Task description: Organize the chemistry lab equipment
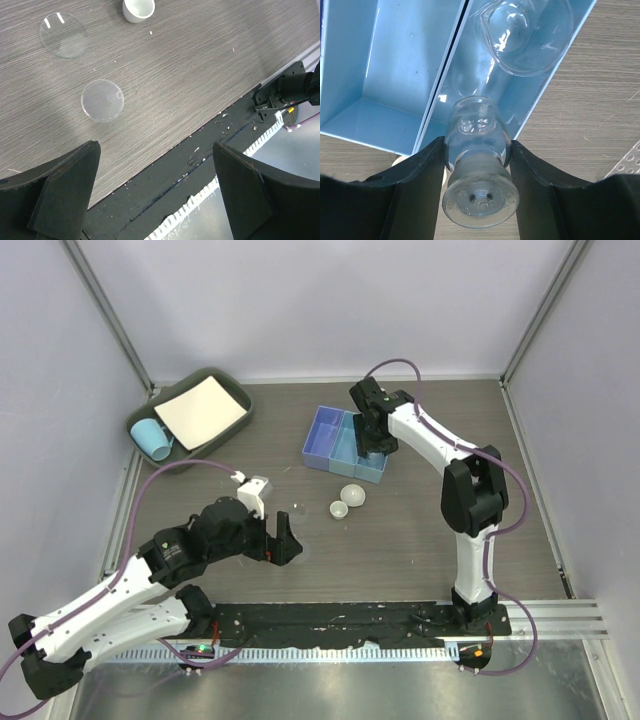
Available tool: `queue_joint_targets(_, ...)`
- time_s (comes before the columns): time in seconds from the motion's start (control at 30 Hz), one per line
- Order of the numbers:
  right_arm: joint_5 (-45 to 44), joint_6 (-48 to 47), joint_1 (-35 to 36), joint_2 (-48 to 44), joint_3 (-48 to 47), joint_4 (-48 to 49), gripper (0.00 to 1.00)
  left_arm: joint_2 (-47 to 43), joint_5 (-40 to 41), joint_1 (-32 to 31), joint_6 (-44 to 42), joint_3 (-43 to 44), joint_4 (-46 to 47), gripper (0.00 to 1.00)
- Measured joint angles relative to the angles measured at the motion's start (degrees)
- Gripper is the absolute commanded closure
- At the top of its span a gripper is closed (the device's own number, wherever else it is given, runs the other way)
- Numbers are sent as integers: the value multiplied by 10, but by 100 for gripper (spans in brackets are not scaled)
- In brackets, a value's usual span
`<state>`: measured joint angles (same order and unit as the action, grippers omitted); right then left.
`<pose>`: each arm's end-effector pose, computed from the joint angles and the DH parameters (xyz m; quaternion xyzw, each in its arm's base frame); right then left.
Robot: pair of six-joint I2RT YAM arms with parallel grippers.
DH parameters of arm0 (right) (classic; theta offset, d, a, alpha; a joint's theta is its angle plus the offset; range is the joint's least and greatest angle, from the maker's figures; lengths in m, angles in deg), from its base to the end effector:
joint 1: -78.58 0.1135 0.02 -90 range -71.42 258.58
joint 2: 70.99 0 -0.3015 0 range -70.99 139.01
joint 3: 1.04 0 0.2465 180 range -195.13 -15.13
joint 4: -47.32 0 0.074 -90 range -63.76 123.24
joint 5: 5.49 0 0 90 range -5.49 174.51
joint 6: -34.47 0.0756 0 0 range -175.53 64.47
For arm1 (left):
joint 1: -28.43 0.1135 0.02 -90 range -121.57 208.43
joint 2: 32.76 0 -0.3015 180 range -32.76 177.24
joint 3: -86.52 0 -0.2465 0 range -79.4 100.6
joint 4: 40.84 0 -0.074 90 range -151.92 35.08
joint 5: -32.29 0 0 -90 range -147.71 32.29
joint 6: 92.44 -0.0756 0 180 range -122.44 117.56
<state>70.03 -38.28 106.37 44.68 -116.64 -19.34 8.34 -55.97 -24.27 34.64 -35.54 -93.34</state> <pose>0.4116 0.1955 0.2497 -0.0639 0.9699 -0.0374 0.2321 0.0929 -0.1181 0.2959 0.1140 0.8822 -0.3127 0.3330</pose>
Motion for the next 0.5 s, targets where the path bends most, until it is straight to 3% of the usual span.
queue_joint_targets(0.3,18,-15,0,8,44,42,76,1,-1,0,0,-1,0,0)
queue_joint_targets(0.5,16,-22,-1,16,68,75,66,1,-1,0,0,-1,0,0)
